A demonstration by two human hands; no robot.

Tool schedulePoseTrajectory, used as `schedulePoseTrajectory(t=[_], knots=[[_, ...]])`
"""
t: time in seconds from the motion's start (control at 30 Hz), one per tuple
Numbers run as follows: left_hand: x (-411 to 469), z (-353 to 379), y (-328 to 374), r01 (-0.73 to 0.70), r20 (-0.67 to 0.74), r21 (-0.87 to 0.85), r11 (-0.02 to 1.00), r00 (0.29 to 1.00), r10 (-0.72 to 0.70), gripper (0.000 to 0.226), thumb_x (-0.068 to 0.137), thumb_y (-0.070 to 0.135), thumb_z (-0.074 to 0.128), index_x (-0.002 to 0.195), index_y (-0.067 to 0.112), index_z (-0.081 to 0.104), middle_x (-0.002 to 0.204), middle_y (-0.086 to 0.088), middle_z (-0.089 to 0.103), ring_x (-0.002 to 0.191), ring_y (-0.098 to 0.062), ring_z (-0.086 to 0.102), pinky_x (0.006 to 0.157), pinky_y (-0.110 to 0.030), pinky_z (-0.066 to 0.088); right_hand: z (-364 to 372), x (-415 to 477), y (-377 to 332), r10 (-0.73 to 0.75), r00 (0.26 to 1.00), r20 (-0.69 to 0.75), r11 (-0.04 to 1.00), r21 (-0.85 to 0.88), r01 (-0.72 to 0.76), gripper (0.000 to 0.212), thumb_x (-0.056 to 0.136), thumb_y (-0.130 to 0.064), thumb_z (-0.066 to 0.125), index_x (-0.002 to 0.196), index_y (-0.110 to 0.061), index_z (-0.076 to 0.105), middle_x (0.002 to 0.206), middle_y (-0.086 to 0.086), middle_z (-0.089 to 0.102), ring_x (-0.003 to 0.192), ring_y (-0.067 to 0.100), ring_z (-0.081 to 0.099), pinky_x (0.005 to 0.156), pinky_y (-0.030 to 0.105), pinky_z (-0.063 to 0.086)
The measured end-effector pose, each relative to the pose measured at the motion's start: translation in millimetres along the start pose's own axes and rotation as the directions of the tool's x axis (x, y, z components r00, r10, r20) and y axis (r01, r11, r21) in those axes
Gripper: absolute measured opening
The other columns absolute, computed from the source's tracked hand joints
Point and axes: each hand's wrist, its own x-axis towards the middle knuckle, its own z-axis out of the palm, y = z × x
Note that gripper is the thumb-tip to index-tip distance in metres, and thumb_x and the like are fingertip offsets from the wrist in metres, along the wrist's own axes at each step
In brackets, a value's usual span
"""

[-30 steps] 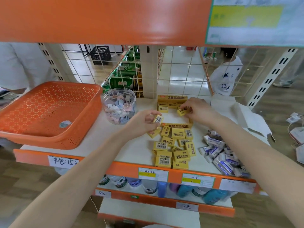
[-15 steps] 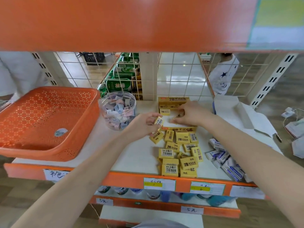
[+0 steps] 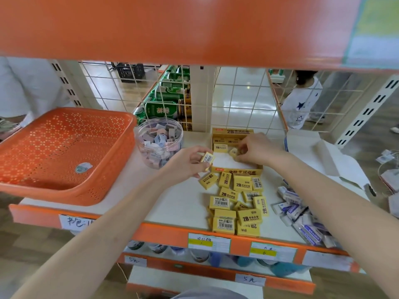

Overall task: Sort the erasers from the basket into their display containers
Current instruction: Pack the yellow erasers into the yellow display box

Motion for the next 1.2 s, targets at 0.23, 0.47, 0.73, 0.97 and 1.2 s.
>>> schedulePoseTrajectory(t=[0.23,0.47,0.73,0.97,1.2], knots=[[-4.7,0.7,-4.5,0.003,-0.022,-0.005,1.000,1.000,-0.003,0.031,0.090,0.009,0.061,0.114,0.028,0.055,0.098,0.010,0.068,0.073,0.007,0.064,0.058,-0.013,0.049,7.6,4.0,2.9,0.001,0.992,-0.124,0.999,0.047,0.004,0.027,0.085,-0.026,0.065,0.110,-0.015,0.068,0.112,0.005,0.065,0.101,0.020,0.058,0.085,0.027,0.043],[-5.6,2.7,-4.6,0.017,-0.027,-0.012,1.000,0.999,-0.018,0.033,0.090,0.009,0.061,0.120,0.022,0.055,0.106,0.002,0.068,0.082,-0.002,0.065,0.061,-0.016,0.051,12.2,7.6,-2.6,-0.011,0.989,-0.148,0.995,0.098,0.026,0.027,0.085,-0.024,0.067,0.110,-0.016,0.068,0.113,0.003,0.064,0.103,0.019,0.056,0.084,0.025,0.039],[-9.7,3.3,-3.2,0.011,-0.032,-0.020,1.000,0.999,-0.011,0.039,0.090,0.007,0.060,0.126,0.020,0.054,0.111,-0.002,0.068,0.085,-0.005,0.065,0.062,-0.016,0.052,19.1,9.0,-8.3,0.038,0.968,-0.250,0.992,0.128,-0.006,0.020,0.085,-0.026,0.065,0.100,-0.013,0.067,0.106,0.004,0.065,0.099,0.020,0.057,0.077,0.024,0.038],[-16.5,1.6,-1.0,-0.002,0.004,-0.048,0.999,1.000,0.002,0.050,0.085,0.000,0.066,0.130,0.014,0.052,0.107,-0.002,0.068,0.084,-0.005,0.068,0.067,-0.018,0.053,10.2,4.4,-12.8,0.007,0.987,-0.163,1.000,0.026,-0.003,0.019,0.090,-0.022,0.059,0.104,-0.010,0.066,0.105,0.007,0.065,0.094,0.021,0.057,0.076,0.026,0.042],[-15.8,6.3,11.4,-0.044,-0.091,0.092,0.995,0.994,0.052,0.051,0.082,0.016,0.073,0.128,0.024,0.053,0.100,0.006,0.070,0.088,-0.003,0.065,0.078,-0.019,0.051,-23.5,-47.6,-46.9,-0.226,0.974,0.022,0.899,0.389,0.200,0.026,0.091,-0.044,0.053,0.111,-0.030,0.062,0.086,-0.013,0.065,0.075,0.004,0.064,0.065,0.011,0.046]])
